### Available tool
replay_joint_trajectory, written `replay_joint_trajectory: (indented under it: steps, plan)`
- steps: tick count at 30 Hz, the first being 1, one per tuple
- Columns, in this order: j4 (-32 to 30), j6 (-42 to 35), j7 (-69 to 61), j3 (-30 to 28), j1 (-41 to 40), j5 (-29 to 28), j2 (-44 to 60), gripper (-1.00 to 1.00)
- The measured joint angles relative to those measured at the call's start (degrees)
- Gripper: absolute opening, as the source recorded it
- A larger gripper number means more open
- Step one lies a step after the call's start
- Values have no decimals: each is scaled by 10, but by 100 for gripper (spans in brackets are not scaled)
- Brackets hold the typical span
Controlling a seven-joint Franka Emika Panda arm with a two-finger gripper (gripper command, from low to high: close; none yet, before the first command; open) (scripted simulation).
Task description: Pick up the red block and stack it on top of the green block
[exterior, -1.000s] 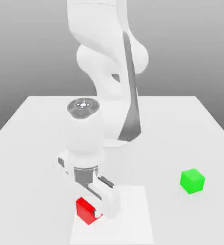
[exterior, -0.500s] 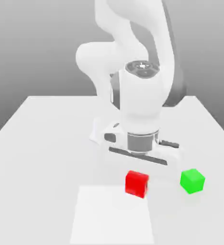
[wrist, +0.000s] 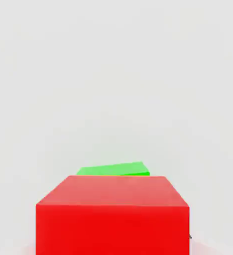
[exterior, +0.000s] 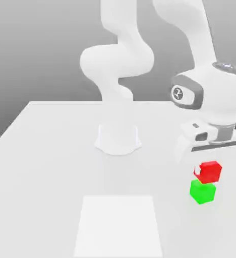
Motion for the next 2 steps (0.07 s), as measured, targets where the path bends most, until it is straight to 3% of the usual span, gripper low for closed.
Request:
replay_joint_trajectory:
  steps: [2]
  plan:
    - [0, 0, 0, 0, 0, 0, 0, 100]
